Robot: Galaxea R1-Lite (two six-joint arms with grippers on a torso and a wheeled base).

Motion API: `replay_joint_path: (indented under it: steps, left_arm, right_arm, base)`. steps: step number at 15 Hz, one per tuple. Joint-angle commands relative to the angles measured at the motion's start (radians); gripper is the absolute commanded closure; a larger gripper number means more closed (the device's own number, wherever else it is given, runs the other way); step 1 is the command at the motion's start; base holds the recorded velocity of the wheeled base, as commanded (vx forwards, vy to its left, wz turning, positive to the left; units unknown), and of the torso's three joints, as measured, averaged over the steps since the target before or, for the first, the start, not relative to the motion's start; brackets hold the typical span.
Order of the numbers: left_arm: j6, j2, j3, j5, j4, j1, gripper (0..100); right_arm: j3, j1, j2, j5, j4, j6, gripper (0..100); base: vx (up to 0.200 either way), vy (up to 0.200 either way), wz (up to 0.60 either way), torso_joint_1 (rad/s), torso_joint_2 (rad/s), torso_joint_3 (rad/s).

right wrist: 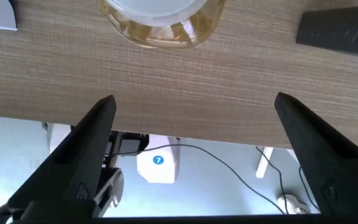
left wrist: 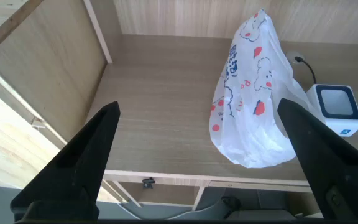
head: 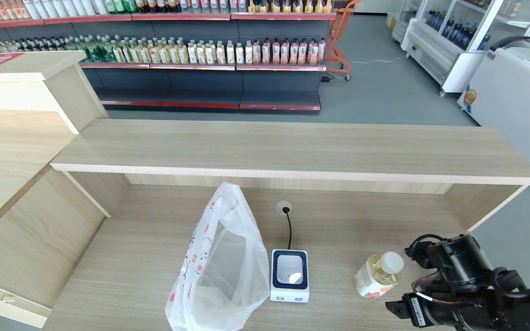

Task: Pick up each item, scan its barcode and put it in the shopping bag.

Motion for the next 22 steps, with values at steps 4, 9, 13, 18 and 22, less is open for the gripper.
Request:
replay_joint_path:
  steps: [4, 9, 13, 18, 22]
  left_arm:
    - [0.000, 0.000, 0.000, 0.000, -0.001, 0.000, 0]
    - [0.000, 0.000, 0.000, 0.000, -0.001, 0.000, 0]
    - [0.000, 0.000, 0.000, 0.000, -0.001, 0.000, 0]
    - [0.000, 0.000, 0.000, 0.000, 0.001, 0.000, 0]
    - [0.000, 0.000, 0.000, 0.000, 0.001, 0.000, 0]
  right_arm:
    - [0.005, 0.077, 0.252, -0.059, -0.319, 0.010, 0]
    - [0.006, 0.111, 0.376, -0.073, -0.588, 0.002, 0]
    - [0.000, 0.111, 0.462, -0.095, -0.754, -0.074, 0]
    - [-0.021, 0.110, 0.507, -0.093, -0.853, -0.140, 0]
    - [-0.058, 0.111, 0.539, -0.093, -0.879, -0.165, 0]
  base:
    - [0.000, 0.000, 0.00, 0.000, 0.00, 0.000]
    - [0.000, 0.000, 0.00, 0.000, 0.00, 0.000]
    - [0.000, 0.000, 0.00, 0.000, 0.00, 0.000]
    - [0.000, 0.000, 0.00, 0.000, 0.00, 0.000]
    - [0.000, 0.000, 0.00, 0.000, 0.00, 0.000]
